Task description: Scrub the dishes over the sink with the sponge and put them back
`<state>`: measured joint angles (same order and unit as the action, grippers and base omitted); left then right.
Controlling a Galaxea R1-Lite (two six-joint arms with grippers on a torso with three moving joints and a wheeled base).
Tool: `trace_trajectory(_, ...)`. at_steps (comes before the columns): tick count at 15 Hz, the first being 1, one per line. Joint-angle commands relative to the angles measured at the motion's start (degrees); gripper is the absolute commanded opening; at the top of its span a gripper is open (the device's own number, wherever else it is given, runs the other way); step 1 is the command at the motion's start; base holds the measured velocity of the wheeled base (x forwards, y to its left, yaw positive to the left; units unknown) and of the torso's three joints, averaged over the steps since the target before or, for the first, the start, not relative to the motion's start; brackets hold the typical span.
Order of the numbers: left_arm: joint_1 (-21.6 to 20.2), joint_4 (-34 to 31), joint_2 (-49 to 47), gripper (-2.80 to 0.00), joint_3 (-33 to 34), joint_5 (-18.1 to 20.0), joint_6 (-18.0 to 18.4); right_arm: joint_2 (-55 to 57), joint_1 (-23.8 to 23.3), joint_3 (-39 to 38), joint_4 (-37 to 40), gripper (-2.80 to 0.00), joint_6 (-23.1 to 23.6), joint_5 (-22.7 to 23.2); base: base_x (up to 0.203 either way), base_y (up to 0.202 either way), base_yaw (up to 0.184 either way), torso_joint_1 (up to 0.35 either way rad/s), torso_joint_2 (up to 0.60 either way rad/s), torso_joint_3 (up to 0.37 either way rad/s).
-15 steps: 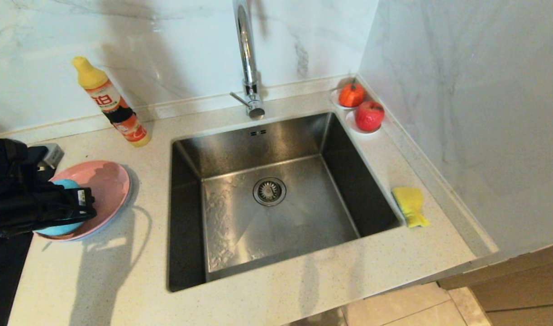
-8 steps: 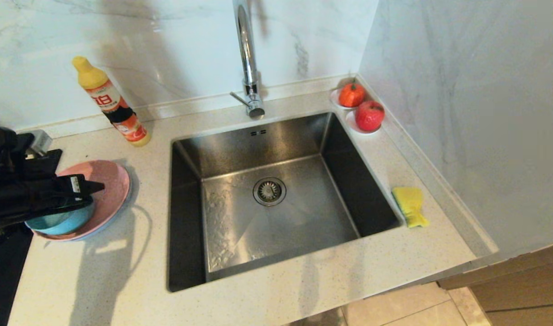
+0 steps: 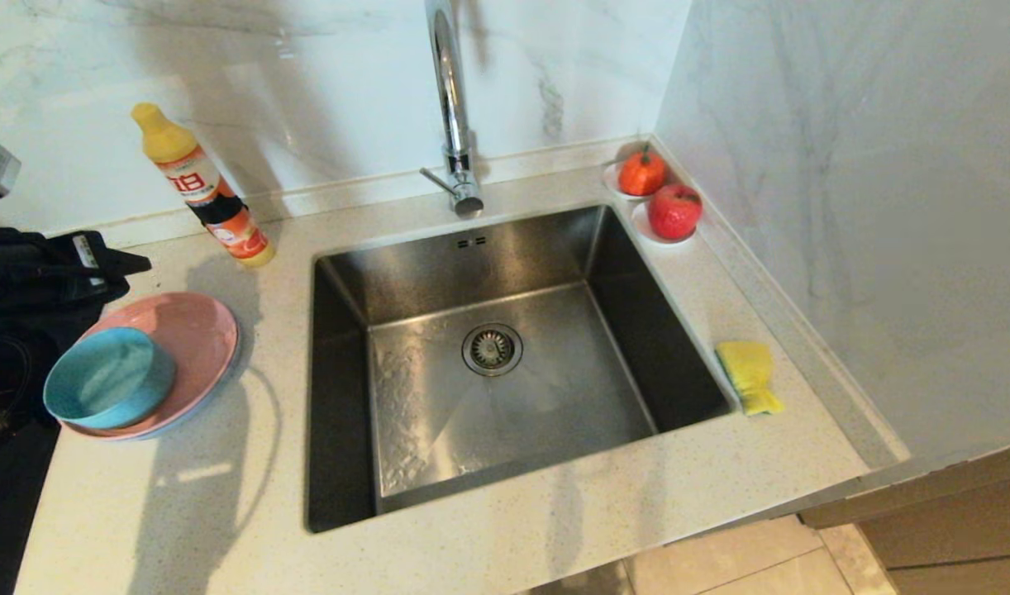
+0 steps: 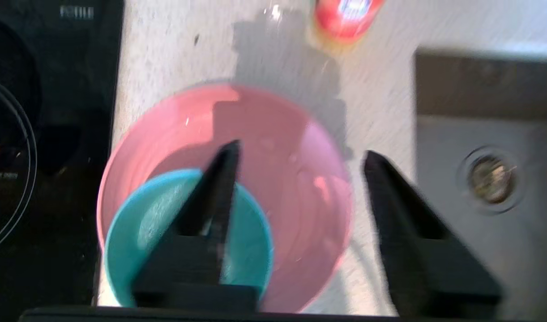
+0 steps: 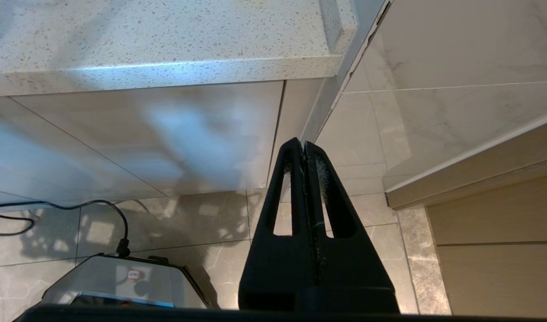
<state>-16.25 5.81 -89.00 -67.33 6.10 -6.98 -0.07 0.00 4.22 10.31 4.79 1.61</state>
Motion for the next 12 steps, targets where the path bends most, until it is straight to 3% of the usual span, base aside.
trace_trajectory(1, 0.05, -1.67, -0.23, -2.80, -5.52, 2.42, -2.76, 0.07, 0.00, 0.00, 0.06, -2.80, 0.04, 0.05, 0.000, 0.000, 0.000, 0.000, 0.00, 0.000)
trace_trajectory(6, 7.54, -2.19, 1.84, -2.80, -12.62, 3.50, -7.54, 0.07, 0.00, 0.00, 0.06, -2.80, 0.04, 0.05, 0.000, 0.000, 0.000, 0.000, 0.00, 0.000)
trace_trajectory(9, 9.11, -2.21, 4.46, -2.80, -12.70, 3.56, -7.77, 0.07, 0.00, 0.00, 0.06, -2.80, 0.04, 0.05, 0.000, 0.000, 0.000, 0.000, 0.00, 0.000)
trace_trajectory(12, 14.43, -3.16, 9.27, -2.80, -11.03, 3.37, -7.64, 0.07, 0.00, 0.00, 0.06, -2.80, 0.04, 0.05, 0.000, 0.000, 0.000, 0.000, 0.00, 0.000)
